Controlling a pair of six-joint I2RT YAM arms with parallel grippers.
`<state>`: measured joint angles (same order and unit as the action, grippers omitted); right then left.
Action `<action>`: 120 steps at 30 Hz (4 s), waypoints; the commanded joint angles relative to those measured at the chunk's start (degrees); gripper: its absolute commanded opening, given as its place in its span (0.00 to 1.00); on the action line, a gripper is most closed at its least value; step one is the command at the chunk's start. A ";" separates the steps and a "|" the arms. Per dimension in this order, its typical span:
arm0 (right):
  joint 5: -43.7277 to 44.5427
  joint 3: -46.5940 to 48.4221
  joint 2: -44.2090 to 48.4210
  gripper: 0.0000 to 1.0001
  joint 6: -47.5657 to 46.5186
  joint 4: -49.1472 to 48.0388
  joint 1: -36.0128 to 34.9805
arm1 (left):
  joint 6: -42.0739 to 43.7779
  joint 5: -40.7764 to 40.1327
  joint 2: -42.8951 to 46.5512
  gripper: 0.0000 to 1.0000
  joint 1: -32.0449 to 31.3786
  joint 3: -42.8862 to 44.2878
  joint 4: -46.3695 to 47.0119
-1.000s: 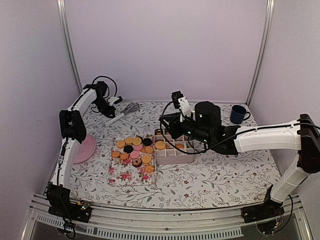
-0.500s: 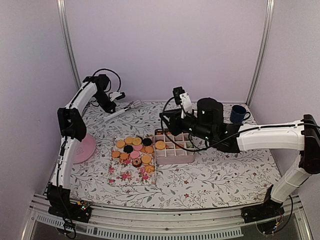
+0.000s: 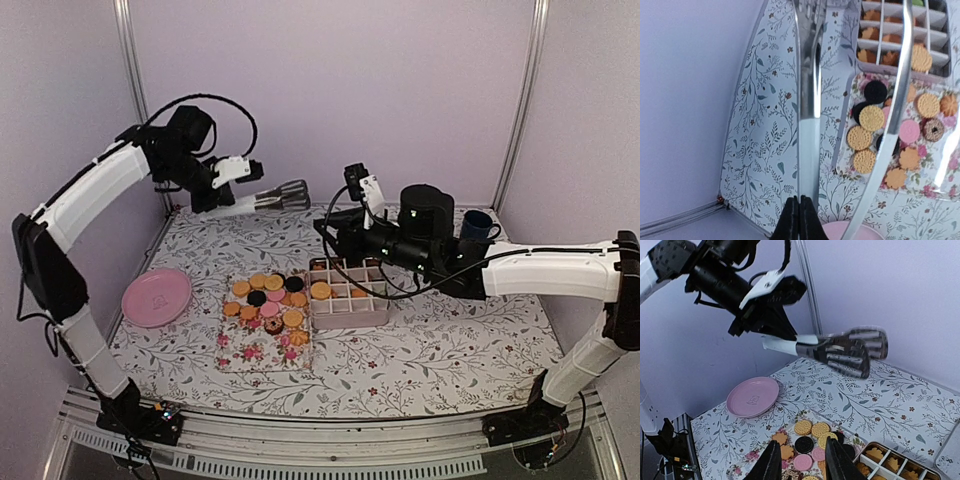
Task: Pack the cookies
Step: Pass from the left arm to the right
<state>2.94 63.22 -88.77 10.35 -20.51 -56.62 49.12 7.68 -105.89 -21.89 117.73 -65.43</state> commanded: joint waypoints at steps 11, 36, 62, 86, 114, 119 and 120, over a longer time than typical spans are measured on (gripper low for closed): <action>-13.89 5.19 3.29 0.45 -4.63 12.68 -0.04 | 44.48 -27.04 38.44 0.00 -15.57 -61.40 45.28; -3.27 24.99 -19.33 0.25 -21.46 34.13 -6.38 | 47.91 -27.89 41.94 0.00 -21.31 -63.68 45.21; 7.84 27.39 -24.30 0.00 -22.06 31.19 -7.56 | 49.59 -25.52 45.13 0.00 -21.49 -65.84 49.81; 4.01 14.59 -12.48 0.49 -27.34 19.72 -7.24 | 53.03 -25.44 46.67 0.00 -21.55 -68.51 51.95; 14.74 20.31 -21.05 0.00 -28.48 14.98 -6.92 | 55.73 -24.15 48.93 0.02 -21.93 -71.81 59.88; 17.26 15.64 -19.18 0.00 -24.06 8.16 -6.85 | 47.75 -20.62 49.57 0.99 -21.99 -69.69 63.46; 17.71 14.43 -18.53 0.00 -23.01 6.40 -6.71 | 44.16 -20.29 49.45 0.99 -22.03 -68.23 62.78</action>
<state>17.10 81.12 -111.81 -18.37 -3.46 -63.77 102.89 -15.38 -57.45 -43.20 46.59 -5.98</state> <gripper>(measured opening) 0.008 0.691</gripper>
